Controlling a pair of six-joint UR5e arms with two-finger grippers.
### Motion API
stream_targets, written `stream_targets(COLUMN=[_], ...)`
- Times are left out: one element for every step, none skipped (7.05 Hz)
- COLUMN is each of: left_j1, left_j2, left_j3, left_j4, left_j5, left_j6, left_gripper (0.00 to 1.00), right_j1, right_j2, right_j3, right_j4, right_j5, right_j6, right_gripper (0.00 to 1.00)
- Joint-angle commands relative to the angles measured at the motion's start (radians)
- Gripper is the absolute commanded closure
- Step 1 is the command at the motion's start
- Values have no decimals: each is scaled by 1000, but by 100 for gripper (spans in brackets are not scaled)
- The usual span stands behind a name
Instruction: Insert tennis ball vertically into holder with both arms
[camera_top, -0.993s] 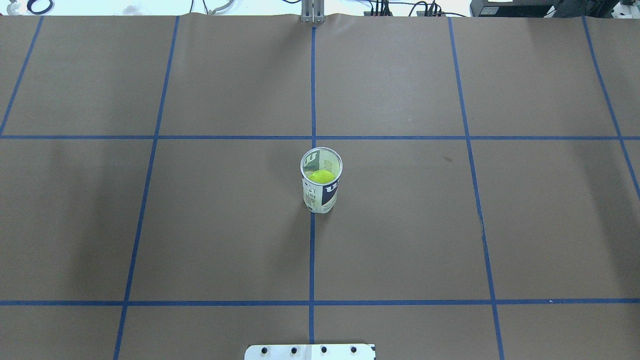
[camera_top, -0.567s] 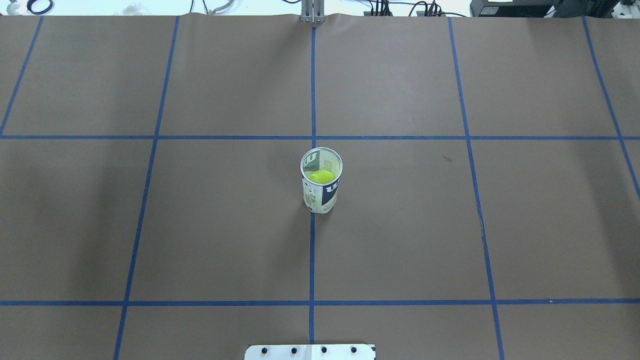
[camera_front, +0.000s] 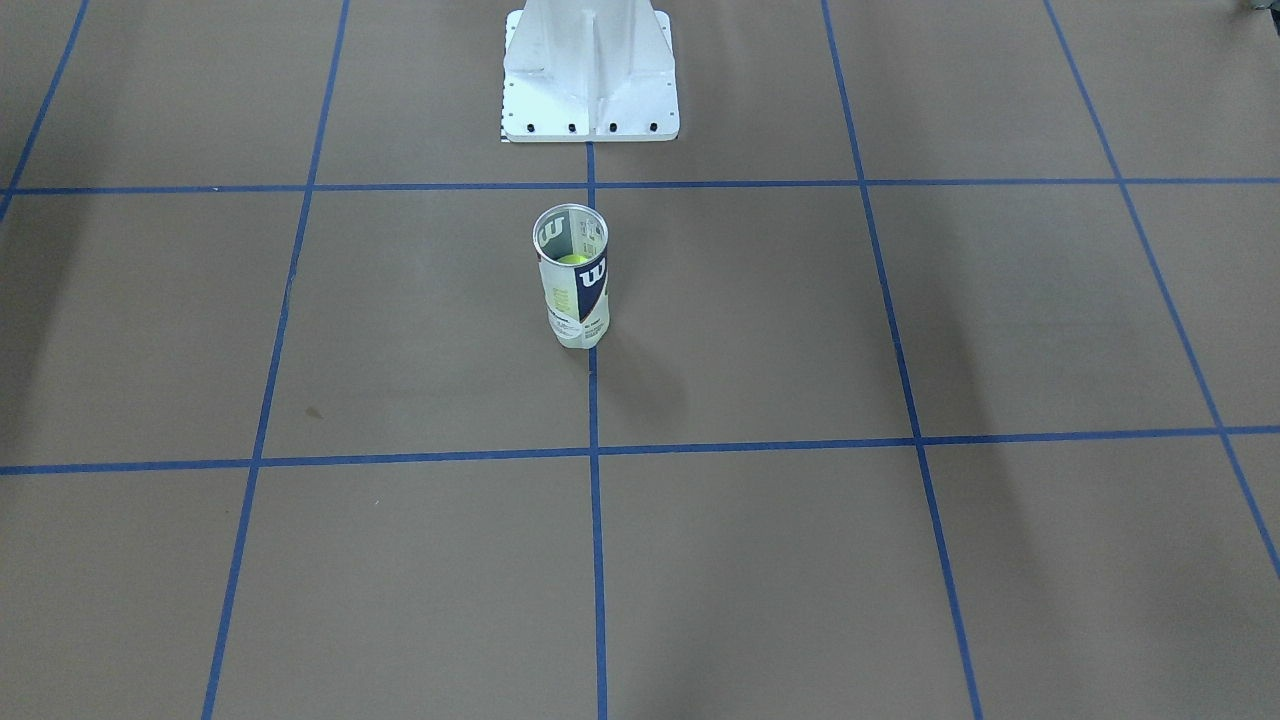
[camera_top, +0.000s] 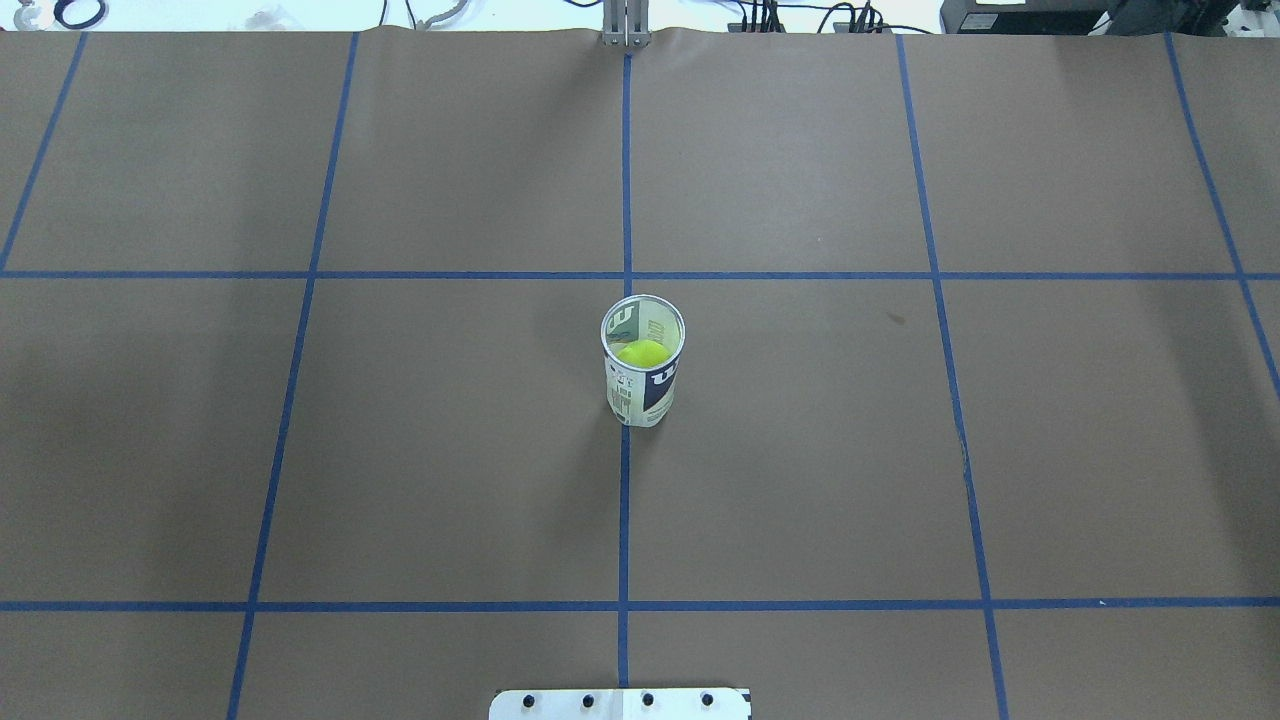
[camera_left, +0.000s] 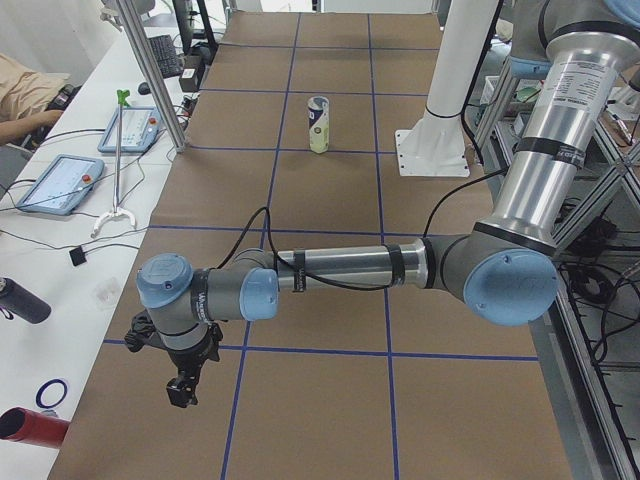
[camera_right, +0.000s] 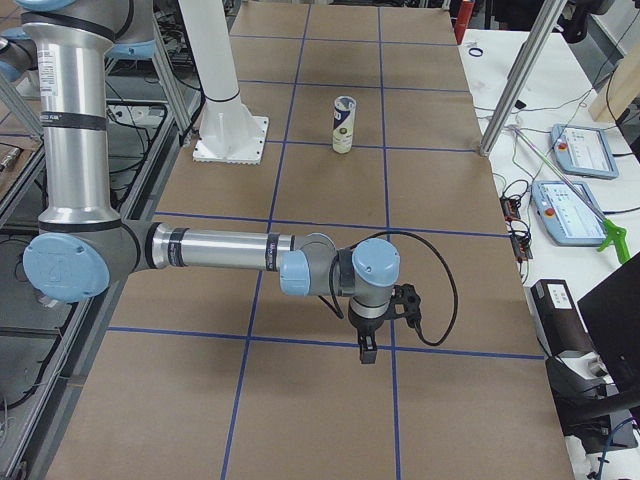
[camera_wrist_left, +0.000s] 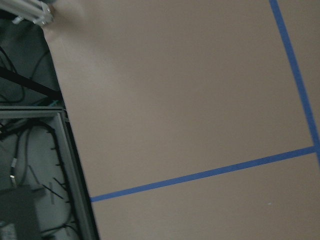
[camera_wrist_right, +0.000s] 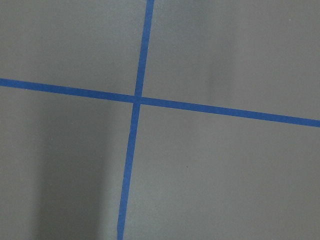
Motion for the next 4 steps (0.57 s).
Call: stream_targets(left_j1=[1, 1, 7, 12], left_j2=[122, 150, 151, 152], left_j3=[-195, -228, -231, -227], left_j4=[-23, -26, -27, -29], left_j5=[-130, -141, -135, -133], left_j6=[-289, -292, -286, -281], left_gripper=[0, 0, 0, 0], right_j1=[0, 0, 0, 0], right_j2=[0, 0, -1, -1], right_j3=[1, 0, 0, 0], right_j4=[0, 0, 0, 0], right_j5=[2, 1, 1, 1], right_j6=[-1, -1, -1, -1], right_gripper=[0, 0, 0, 0])
